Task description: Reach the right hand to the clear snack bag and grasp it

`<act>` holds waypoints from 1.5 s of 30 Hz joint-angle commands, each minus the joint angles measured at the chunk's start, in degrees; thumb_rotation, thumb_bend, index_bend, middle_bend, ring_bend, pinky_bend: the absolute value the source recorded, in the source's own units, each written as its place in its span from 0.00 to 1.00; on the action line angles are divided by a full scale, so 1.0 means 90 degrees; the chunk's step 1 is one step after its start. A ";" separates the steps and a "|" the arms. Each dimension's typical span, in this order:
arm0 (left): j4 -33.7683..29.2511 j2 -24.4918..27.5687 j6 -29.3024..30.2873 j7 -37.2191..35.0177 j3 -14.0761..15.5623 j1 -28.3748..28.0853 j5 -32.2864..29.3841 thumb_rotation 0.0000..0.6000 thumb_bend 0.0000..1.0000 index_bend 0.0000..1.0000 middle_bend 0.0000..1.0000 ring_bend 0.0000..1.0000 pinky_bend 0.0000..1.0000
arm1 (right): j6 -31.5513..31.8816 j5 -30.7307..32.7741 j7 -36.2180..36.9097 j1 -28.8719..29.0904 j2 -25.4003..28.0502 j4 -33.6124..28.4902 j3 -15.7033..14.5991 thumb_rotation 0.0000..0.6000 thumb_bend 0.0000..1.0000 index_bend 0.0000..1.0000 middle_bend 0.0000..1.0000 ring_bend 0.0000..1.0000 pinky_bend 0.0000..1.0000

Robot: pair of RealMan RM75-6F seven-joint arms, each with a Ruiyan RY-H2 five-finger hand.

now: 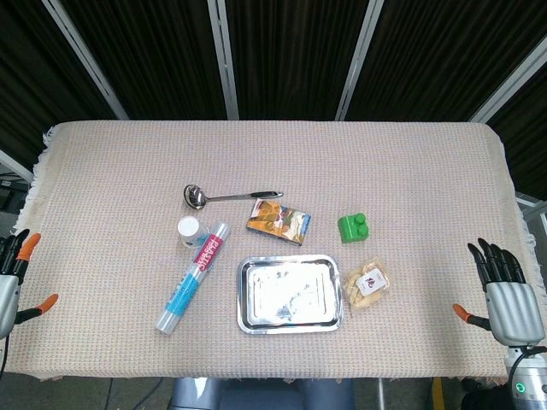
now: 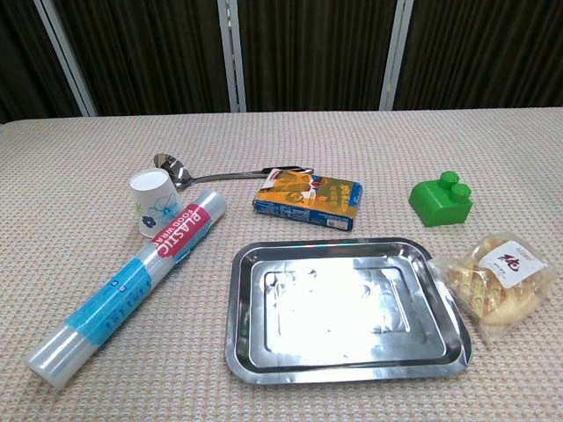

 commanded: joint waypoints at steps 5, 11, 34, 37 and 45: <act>-0.0042 0.0016 -0.0123 0.0029 0.0072 0.0005 -0.0032 1.00 0.09 0.07 0.00 0.00 0.00 | -0.0077 0.0007 0.0039 0.0044 -0.0033 0.0040 -0.0001 1.00 0.00 0.00 0.00 0.00 0.08; -0.0034 0.0012 -0.0081 0.0012 0.0108 0.0064 -0.0037 1.00 0.09 0.07 0.00 0.00 0.00 | -0.0076 -0.0020 0.0072 0.0052 -0.0032 0.0062 -0.0006 1.00 0.00 0.00 0.00 0.00 0.08; -0.0037 0.0082 0.0078 -0.0127 0.0166 0.0207 0.0079 1.00 0.09 0.07 0.00 0.00 0.00 | -0.0040 -0.0438 0.0513 0.0063 -0.0069 0.0170 -0.0207 1.00 0.00 0.00 0.00 0.00 0.08; -0.0038 0.0076 0.0091 -0.0130 0.0165 0.0214 0.0089 1.00 0.09 0.08 0.00 0.00 0.00 | -0.0210 -0.0515 0.0645 0.0154 -0.0092 0.0130 -0.0263 1.00 0.00 0.00 0.00 0.00 0.08; -0.0002 0.0081 0.0041 -0.0149 0.0147 0.0196 0.0064 1.00 0.09 0.08 0.00 0.00 0.00 | -0.0679 -0.1010 0.0707 0.0609 -0.0205 -0.0103 -0.0337 1.00 0.00 0.00 0.00 0.00 0.08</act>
